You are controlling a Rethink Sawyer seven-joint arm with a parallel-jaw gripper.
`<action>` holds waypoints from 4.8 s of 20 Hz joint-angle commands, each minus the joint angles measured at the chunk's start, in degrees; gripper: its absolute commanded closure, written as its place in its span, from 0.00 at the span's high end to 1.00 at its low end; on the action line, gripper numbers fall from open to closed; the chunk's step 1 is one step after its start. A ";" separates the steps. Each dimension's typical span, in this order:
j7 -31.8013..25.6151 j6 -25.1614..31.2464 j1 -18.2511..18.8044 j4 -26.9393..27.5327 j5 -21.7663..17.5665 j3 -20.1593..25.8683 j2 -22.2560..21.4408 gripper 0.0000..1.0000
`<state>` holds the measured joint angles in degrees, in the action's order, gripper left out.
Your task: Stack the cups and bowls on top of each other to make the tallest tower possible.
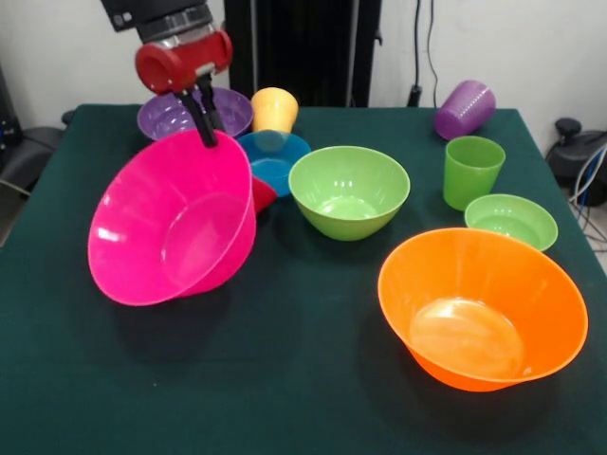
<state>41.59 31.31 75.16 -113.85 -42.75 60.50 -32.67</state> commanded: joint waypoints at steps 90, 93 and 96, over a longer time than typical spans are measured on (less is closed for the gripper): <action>-21.75 0.15 -0.78 -14.34 -24.93 15.34 1.49 0.00; -20.60 -0.07 -1.78 -14.15 -24.70 14.34 0.60 0.00; -20.17 0.18 -2.04 -14.51 -22.47 14.72 -0.62 0.00</action>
<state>16.42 34.03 76.94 -126.67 -61.95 81.12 -32.21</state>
